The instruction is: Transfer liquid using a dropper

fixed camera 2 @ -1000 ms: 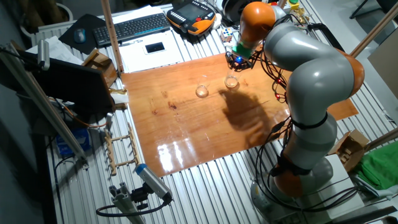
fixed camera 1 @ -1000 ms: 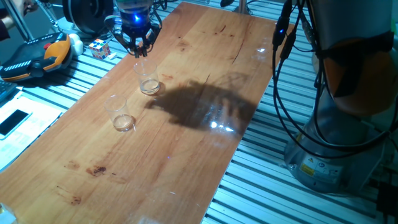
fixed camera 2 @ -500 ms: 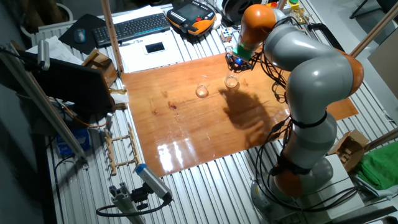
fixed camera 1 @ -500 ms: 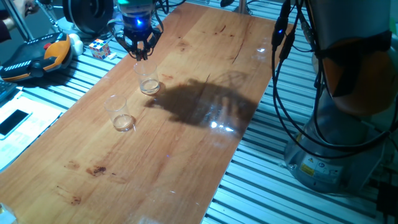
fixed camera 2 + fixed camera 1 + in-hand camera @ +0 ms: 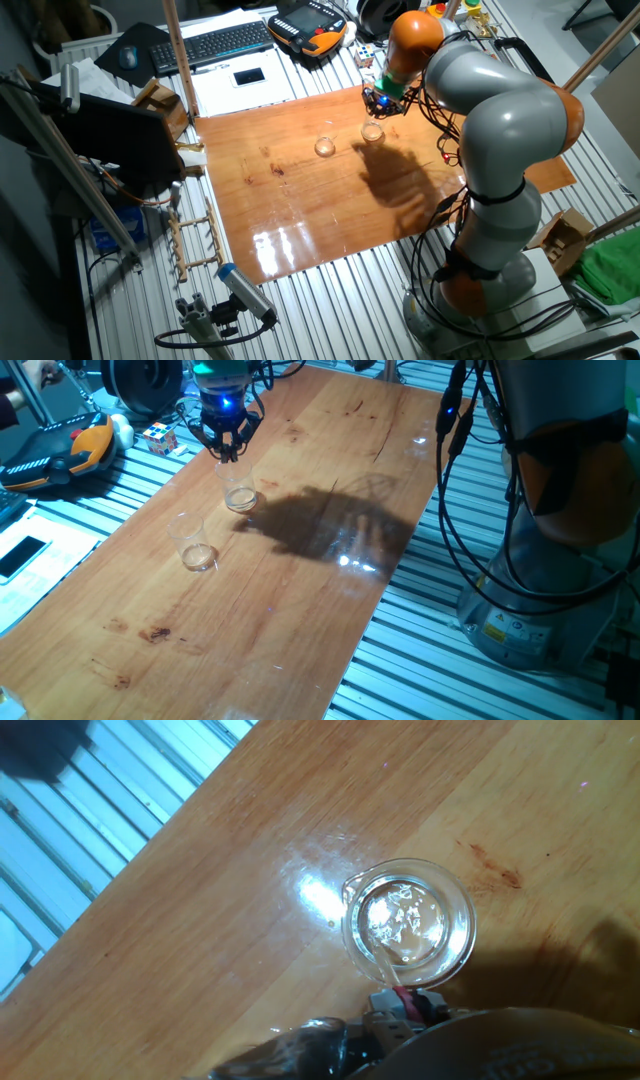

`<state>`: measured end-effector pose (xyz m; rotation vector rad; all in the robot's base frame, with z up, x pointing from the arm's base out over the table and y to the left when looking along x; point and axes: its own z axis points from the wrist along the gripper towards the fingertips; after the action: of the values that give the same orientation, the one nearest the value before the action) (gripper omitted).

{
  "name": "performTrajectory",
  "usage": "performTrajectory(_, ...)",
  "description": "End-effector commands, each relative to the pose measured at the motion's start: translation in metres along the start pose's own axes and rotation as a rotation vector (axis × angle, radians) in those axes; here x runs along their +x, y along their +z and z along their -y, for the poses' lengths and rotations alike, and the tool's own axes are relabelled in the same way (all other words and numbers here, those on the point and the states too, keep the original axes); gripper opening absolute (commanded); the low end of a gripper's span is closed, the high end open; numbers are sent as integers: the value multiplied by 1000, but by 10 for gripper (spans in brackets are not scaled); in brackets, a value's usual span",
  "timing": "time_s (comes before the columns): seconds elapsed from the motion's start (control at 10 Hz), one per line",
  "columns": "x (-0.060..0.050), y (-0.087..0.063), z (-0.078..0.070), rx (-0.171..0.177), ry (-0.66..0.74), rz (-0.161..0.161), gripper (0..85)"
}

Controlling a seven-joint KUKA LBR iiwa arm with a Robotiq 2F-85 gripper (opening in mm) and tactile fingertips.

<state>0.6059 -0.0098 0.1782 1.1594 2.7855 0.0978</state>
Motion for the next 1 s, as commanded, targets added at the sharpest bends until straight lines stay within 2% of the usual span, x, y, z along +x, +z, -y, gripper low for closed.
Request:
performTrajectory(0.0,0,0,0,1,0,-1,150)
performTrajectory(0.9,-1,23,4,-12,3,-8,113)
